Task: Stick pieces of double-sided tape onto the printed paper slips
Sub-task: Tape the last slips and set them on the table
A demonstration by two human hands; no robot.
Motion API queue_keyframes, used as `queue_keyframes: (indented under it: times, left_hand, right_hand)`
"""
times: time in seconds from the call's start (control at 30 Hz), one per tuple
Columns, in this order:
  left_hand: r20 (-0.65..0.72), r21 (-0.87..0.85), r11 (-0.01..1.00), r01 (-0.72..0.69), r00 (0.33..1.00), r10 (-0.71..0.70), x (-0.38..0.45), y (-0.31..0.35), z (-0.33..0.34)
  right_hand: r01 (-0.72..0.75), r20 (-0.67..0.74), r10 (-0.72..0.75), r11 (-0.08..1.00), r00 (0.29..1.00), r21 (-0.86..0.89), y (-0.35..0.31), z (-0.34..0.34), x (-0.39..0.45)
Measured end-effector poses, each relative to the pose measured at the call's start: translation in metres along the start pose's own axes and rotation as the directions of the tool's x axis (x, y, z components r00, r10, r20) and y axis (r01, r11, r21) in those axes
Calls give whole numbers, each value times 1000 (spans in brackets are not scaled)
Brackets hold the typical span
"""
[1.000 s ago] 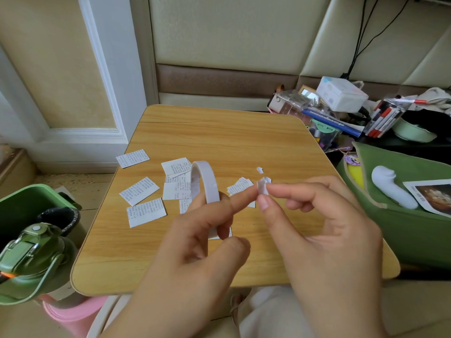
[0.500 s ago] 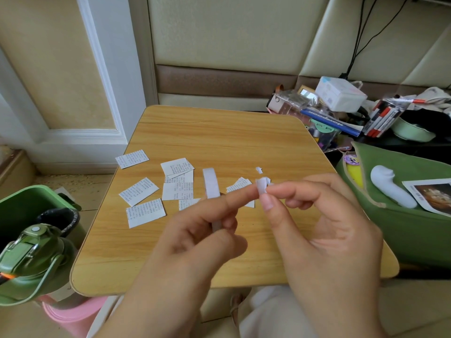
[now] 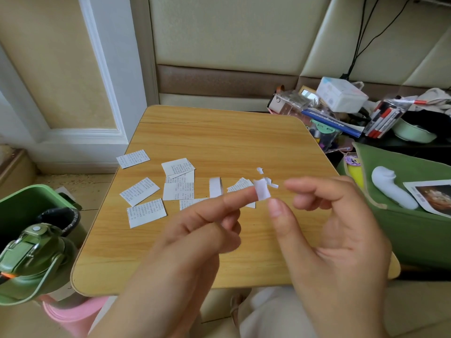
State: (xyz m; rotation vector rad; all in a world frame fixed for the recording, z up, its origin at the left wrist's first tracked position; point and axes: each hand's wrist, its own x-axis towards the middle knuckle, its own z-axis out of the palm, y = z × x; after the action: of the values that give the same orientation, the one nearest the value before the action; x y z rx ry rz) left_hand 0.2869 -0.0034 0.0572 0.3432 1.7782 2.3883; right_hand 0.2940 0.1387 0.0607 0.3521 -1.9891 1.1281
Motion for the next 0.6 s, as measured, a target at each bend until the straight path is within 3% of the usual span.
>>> queue_keyframes:
  times: [0.07, 0.2, 0.6]
  left_hand:
    - [-28, 43, 996, -80, 996, 82, -1, -5, 2]
    - [-18, 288, 947, -143, 988, 155, -5, -5, 4]
    - [42, 419, 878, -231, 971, 236, -6, -2, 4]
  right_hand:
    - [-12, 29, 14, 997, 999, -70, -2, -2, 1]
    - [-65, 63, 78, 980, 995, -190, -5, -1, 2]
    - [-141, 85, 156, 977, 984, -161, -7, -2, 7]
